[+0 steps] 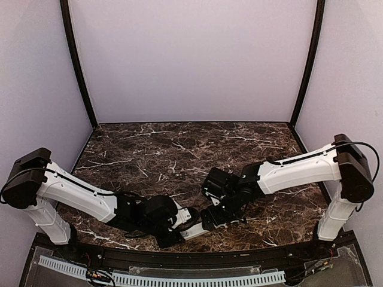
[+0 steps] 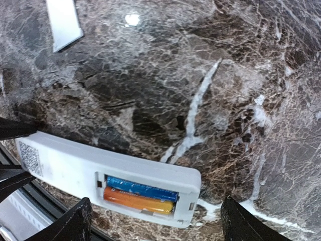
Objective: Load the batteries into the remote control
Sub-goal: Press the battery in the battery compartment.
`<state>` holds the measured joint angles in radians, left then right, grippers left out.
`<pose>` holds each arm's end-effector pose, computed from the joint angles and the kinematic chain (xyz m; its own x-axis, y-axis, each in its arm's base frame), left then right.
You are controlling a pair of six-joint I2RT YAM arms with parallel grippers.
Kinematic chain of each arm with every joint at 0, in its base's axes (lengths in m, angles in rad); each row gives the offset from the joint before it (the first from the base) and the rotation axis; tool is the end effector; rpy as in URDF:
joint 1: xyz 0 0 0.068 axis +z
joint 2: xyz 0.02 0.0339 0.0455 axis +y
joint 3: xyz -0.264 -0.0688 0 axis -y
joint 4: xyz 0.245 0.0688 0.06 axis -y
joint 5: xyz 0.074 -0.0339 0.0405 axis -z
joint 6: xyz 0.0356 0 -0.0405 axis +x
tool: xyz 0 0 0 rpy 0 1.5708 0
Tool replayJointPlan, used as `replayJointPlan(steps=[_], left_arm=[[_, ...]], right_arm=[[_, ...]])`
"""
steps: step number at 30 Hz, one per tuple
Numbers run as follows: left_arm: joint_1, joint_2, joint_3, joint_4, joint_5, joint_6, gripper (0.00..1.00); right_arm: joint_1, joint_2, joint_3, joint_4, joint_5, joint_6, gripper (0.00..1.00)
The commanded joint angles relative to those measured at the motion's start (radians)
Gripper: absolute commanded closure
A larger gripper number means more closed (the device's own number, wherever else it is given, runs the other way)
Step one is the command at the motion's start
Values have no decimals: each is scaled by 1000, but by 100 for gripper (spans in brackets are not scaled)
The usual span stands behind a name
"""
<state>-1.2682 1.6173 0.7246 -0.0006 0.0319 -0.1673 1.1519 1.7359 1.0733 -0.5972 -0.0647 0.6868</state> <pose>0.0887 -0.2880 0.1387 -0.3888 0.6869 -0.6140 0.9080 0.3987 -0.1289 0.1309 0.2996 0.1662 -0.8826 -0.4266 -0.1976 -0.4656 0.8514 0.2416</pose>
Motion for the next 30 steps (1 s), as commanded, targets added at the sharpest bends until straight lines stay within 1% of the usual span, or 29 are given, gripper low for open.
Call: replayJointPlan(steps=[1, 5, 6, 7, 8, 13, 14, 18, 23, 30], left_arm=[[-5, 17, -28, -77, -2, -3, 62], [-5, 18, -28, -77, -2, -3, 62], [-5, 17, -28, -76, -1, -3, 62], [-5, 18, -28, -77, -2, -3, 62], [-5, 17, -28, -77, -2, -3, 62], [-5, 16, -30, -75, -2, -1, 61], [-5, 16, -30, -76, -1, -1, 61], [-5, 14, -30, -76, -2, -1, 61], [-5, 16, -29, -76, -2, -2, 60], [-5, 12, -30, -75, -3, -2, 60]], right_arm=[[-9, -68, 22, -8, -40, -50, 13], [-17, -96, 34, -23, -39, -64, 15], [-18, -109, 39, -25, -36, -65, 18], [-19, -124, 37, -19, -35, -62, 24], [-20, -137, 31, -4, -40, -59, 33], [-23, -135, 3, 64, -96, -42, 91], [-25, -120, 1, 69, -111, -37, 100], [-27, -46, 16, 57, -137, -28, 100], [-31, -8, 11, 82, -152, -19, 100], [-46, 47, -60, 125, -149, 0, 100]])
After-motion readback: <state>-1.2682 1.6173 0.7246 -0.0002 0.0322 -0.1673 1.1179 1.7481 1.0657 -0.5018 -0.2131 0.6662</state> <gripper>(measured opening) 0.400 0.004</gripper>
